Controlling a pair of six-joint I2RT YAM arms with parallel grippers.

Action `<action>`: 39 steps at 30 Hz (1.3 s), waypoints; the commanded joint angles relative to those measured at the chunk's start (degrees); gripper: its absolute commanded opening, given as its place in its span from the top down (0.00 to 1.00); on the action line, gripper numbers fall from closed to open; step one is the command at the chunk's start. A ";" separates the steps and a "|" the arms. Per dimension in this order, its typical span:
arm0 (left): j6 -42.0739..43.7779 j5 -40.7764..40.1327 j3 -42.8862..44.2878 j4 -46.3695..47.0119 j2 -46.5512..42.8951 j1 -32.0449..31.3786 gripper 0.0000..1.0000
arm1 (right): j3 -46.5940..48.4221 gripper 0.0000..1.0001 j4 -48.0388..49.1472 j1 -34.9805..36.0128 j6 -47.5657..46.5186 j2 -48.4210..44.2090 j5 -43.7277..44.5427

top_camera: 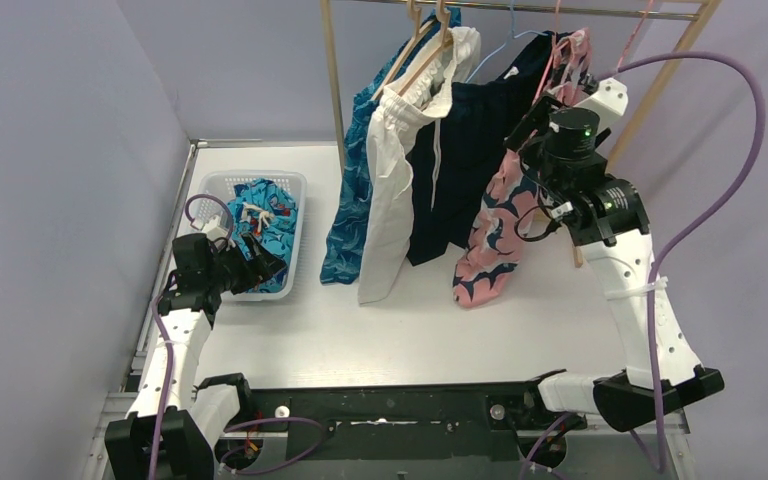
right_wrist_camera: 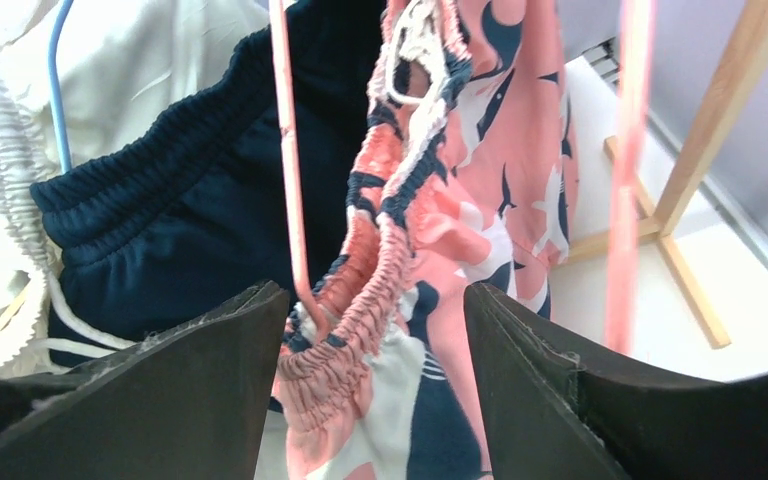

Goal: Remove the shorts from the hanger
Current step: Pick up the hanger from the clothes rod.

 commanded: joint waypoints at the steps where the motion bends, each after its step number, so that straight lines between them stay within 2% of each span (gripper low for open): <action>1: 0.38 1.90 0.33 3.86 -0.42 0.29 0.30 | 0.31 0.30 0.34 -2.99 -2.57 -1.66 -1.12; 3: 0.38 2.05 0.24 3.93 -0.44 0.29 0.30 | 1.42 0.26 -0.70 -5.60 -1.66 -1.08 -5.10; 6: 0.32 1.94 0.21 3.91 -0.26 0.29 0.30 | 3.56 0.25 -2.04 -9.28 -0.36 1.38 -14.01; 10: 0.30 1.87 0.22 3.92 0.02 0.29 0.30 | 7.50 0.19 -2.15 -10.30 -0.88 5.34 -24.69; 13: 0.29 2.04 0.26 4.01 0.38 0.29 0.30 | 7.65 0.20 -0.54 -10.30 -0.36 6.21 -26.68; 16: 0.29 2.09 0.32 3.91 0.59 0.29 0.30 | 9.00 0.28 -0.69 -10.35 -0.60 7.02 -23.47; 18: 0.29 2.07 0.31 3.89 0.70 0.29 0.30 | 10.33 0.39 -1.09 -10.28 -1.47 7.70 -21.31; 20: 0.32 2.05 0.30 3.81 0.73 0.29 0.30 | 11.71 0.57 -1.32 -10.33 -2.26 8.34 -20.13; 24: 0.36 1.81 0.30 3.71 0.97 0.29 0.30 | 13.91 0.68 -0.49 -10.32 -3.42 9.02 -20.99; 26: 0.38 1.89 0.38 3.64 1.17 0.29 0.30 | 14.96 0.81 -0.50 -10.30 -4.03 9.15 -20.84; 29: 0.39 1.87 0.39 3.52 1.16 0.29 0.30 | 15.46 0.94 -0.48 -10.30 -4.66 8.95 -19.26; 33: 0.38 1.28 0.37 3.45 0.77 0.21 0.30 | 15.29 0.94 -0.39 -10.42 -5.63 8.80 -17.22; 35: 0.38 1.56 0.38 3.45 1.04 0.21 0.30 | 15.14 0.88 -0.24 -11.00 -5.70 8.94 -17.14; 39: 0.38 2.15 0.39 3.53 1.40 0.21 0.30 | 15.68 0.84 -0.39 -11.92 -5.74 10.34 -18.44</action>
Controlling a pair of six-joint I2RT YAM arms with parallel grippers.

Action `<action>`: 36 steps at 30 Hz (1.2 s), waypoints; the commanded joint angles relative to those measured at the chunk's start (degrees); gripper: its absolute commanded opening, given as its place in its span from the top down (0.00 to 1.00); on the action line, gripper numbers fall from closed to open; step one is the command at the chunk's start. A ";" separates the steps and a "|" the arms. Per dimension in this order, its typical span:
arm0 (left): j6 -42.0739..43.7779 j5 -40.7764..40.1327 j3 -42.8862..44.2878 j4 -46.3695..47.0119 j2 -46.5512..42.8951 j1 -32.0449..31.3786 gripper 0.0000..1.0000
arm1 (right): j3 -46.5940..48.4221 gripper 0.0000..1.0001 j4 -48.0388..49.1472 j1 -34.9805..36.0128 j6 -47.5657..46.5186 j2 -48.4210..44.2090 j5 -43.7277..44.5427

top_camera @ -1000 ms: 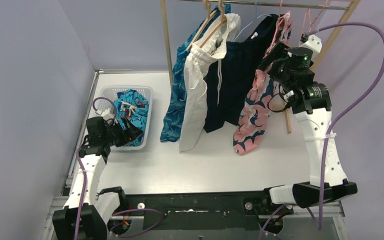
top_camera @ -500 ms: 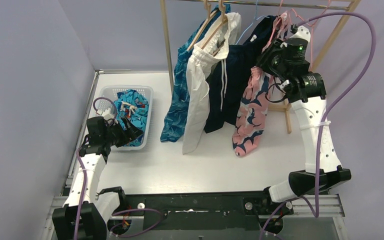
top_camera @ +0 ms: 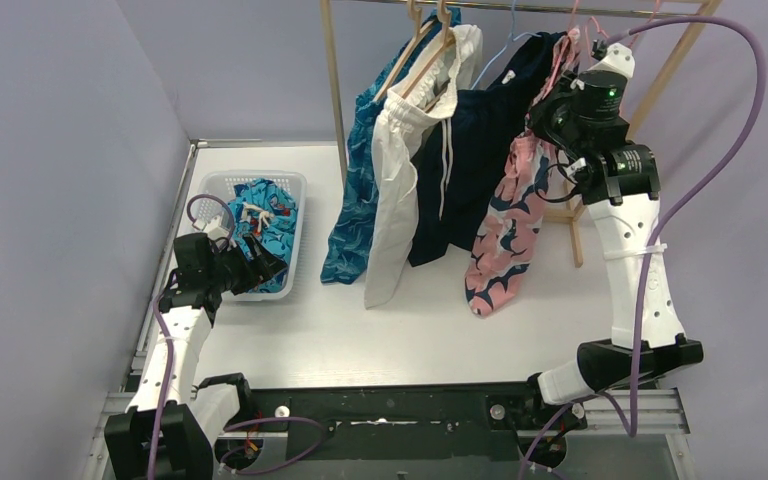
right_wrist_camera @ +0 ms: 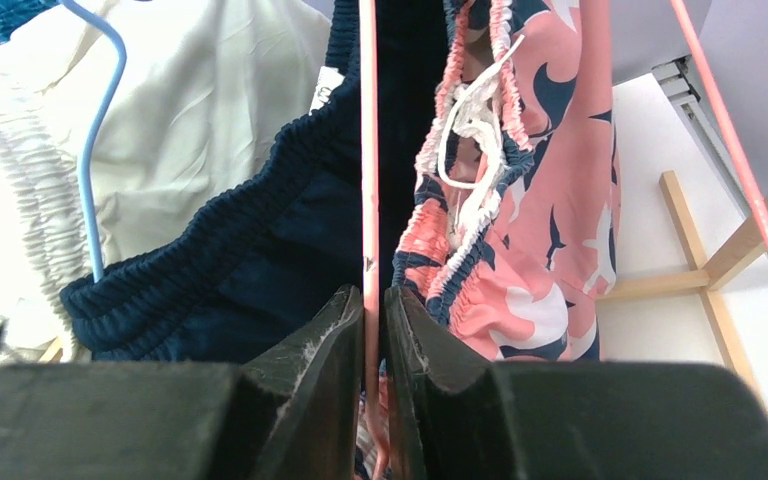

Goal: Remove the shorts from the hanger
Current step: Pick up the hanger from the clothes rod.

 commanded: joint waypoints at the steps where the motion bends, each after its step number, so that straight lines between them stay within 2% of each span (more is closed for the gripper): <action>1: 0.38 1.65 0.42 3.42 0.16 0.21 0.30 | 2.67 0.84 2.54 -1.28 -1.52 1.43 0.70; 3: 0.38 1.52 0.41 3.35 0.10 0.21 0.30 | 2.42 0.84 2.50 -1.36 -1.76 1.53 1.03; 8: 0.38 1.47 0.41 3.34 0.12 0.21 0.30 | 0.44 0.96 5.54 -1.78 -1.88 0.06 0.05; 11: 0.39 1.30 0.43 3.28 0.33 0.21 0.30 | -0.34 1.00 7.88 -2.40 -2.21 -1.15 -1.35; 17: 0.32 1.51 0.41 3.26 1.11 0.21 0.30 | -3.21 1.00 12.07 -4.65 -2.07 -4.10 -4.04; 22: 0.30 1.73 0.49 3.35 1.40 0.27 0.30 | -6.68 1.00 18.47 -5.49 -2.89 -6.66 -9.85; 32: 0.37 1.63 0.50 3.25 1.35 0.29 0.30 | -6.67 1.00 19.53 -5.56 -3.82 -8.74 -11.39; 36: 0.31 1.37 0.55 3.16 0.90 0.21 0.30 | -10.12 1.00 19.67 -5.52 -3.12 -11.36 -10.72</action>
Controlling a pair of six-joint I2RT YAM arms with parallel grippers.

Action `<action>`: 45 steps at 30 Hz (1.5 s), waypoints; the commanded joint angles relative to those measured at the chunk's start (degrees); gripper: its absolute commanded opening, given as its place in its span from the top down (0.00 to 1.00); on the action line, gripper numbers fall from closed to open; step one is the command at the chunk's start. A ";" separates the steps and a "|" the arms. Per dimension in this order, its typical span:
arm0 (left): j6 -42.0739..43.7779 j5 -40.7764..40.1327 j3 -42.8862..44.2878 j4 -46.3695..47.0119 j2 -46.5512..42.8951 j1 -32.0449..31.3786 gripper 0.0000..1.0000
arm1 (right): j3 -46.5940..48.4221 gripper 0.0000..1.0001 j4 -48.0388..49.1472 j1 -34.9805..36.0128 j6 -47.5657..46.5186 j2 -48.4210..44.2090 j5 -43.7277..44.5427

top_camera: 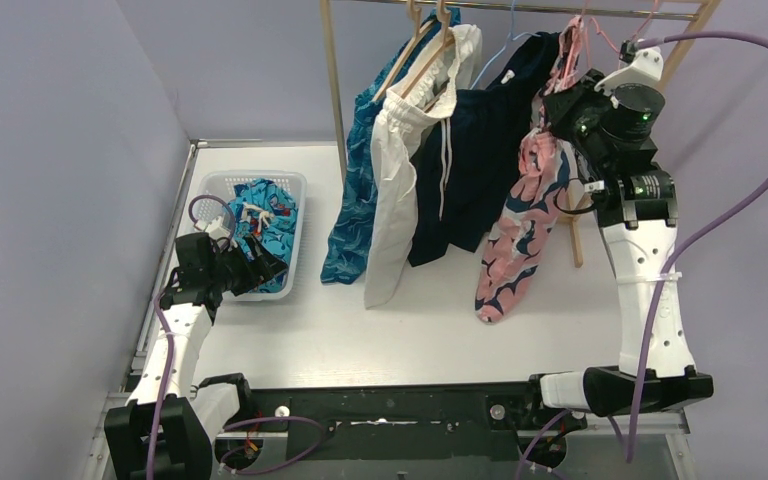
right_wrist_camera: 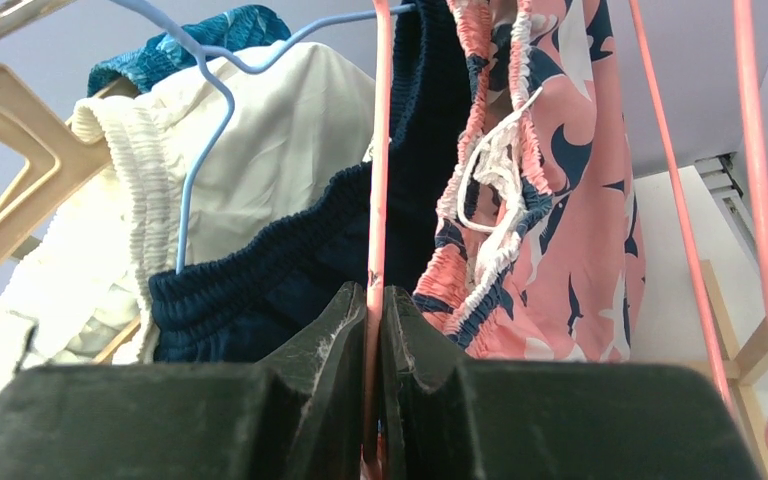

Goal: Remove the shorts from the hanger
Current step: Pick up the hanger from the clothes rod.

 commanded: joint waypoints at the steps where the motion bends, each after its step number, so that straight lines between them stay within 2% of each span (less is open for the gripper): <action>1: 0.30 1.36 0.51 3.24 -0.77 0.21 0.30 | -2.89 1.00 7.10 -0.01 -0.32 -5.39 -0.45; 4: 0.32 1.26 0.48 3.16 -0.87 0.21 0.30 | -3.52 1.00 7.65 -0.01 -0.29 -6.31 -0.54; 10: 0.31 1.22 0.51 3.07 -1.09 -0.31 0.30 | 3.26 1.00 6.18 -0.03 -1.01 -3.14 -1.68; 16: 0.29 0.04 0.52 2.61 -1.97 -1.16 0.30 | 2.76 1.00 6.25 -0.03 -0.04 -3.76 -2.33; 18: 0.29 -0.15 0.65 2.57 -2.00 -1.36 0.30 | -0.03 1.00 7.28 -0.03 0.75 -5.39 -2.06; 24: 0.29 -0.64 0.70 2.25 -2.63 -1.48 0.30 | -18.12 1.00 16.21 -0.03 5.77 -13.82 -2.67; 31: 0.38 -0.68 0.87 2.32 -3.91 -1.46 0.30 | -24.31 1.00 19.10 -0.03 2.81 -19.51 -7.86; 38: 0.47 -0.68 0.93 2.32 -3.99 -1.46 0.30 | -29.34 1.00 13.40 -0.03 3.81 -22.17 -6.60; 45: 0.19 -2.41 1.05 2.06 -7.28 -2.34 0.30 | -42.30 1.00 9.25 0.06 10.96 -28.61 -14.61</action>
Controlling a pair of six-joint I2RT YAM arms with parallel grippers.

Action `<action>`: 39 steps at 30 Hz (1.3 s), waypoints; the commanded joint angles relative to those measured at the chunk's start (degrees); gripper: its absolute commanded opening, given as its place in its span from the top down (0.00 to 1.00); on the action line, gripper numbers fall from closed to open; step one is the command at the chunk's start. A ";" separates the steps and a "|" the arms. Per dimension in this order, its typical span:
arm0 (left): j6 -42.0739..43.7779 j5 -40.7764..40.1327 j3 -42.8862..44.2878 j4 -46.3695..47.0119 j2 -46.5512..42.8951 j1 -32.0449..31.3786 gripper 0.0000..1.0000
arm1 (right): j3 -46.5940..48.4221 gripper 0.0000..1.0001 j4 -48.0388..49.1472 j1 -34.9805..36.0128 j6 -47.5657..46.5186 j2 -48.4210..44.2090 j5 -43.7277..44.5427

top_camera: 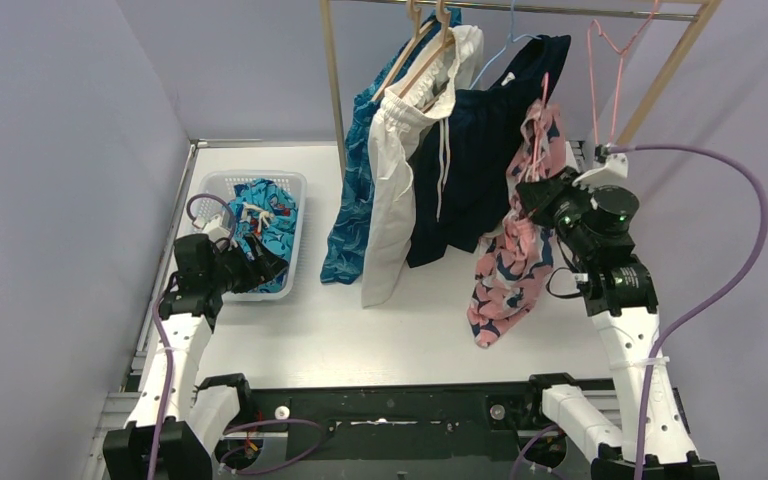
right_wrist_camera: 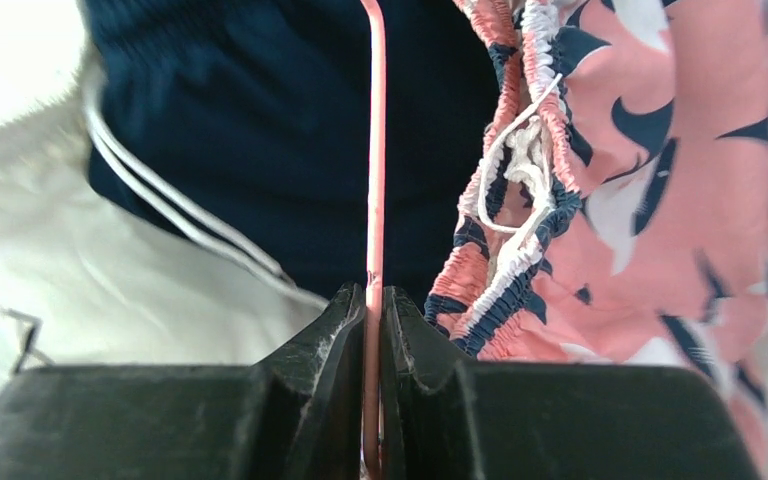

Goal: Remove the shorts from the hanger
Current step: Pick up the hanger from the clothes rod.

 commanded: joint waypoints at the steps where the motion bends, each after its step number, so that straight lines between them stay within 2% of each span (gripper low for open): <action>1: -0.26 -1.91 0.98 2.26 -3.81 -1.17 0.30 | -6.78 1.00 -1.73 0.04 6.02 -5.11 -6.19; 6: -4.18 -6.08 1.71 0.60 -6.91 -5.58 0.38 | -15.61 1.00 -3.72 0.14 11.74 -12.66 -6.28; 9: -7.19 -10.49 2.45 0.36 -7.84 -12.66 0.38 | -19.86 1.00 -3.49 0.14 14.43 -15.81 -6.38; 13: -10.94 -21.30 4.79 -1.06 -8.41 -26.60 0.38 | -21.85 1.00 -2.92 0.21 16.06 -16.25 -6.67; 20: -20.30 -42.25 6.61 3.39 -7.54 -55.33 0.38 | -23.74 1.00 -0.58 0.45 18.40 -13.94 -9.18; 23: -20.84 -48.50 8.27 9.06 -2.60 -66.67 0.38 | -25.02 1.00 0.38 0.58 19.52 -13.84 -9.53; 26: -17.59 -52.14 14.11 13.03 5.50 -75.15 0.35 | -25.92 1.00 0.83 0.71 20.29 -13.83 -9.70; 28: -15.44 -52.00 17.77 16.25 10.10 -78.05 0.32 | -26.44 1.00 0.87 0.81 20.52 -13.87 -9.85; 33: -13.58 -45.84 23.80 24.47 18.42 -78.43 0.28 | -28.06 1.00 0.62 1.10 20.83 -14.40 -9.43; 39: -10.44 -35.55 34.05 26.66 29.69 -78.01 0.27 | -28.18 1.00 1.72 1.16 22.13 -14.44 -8.97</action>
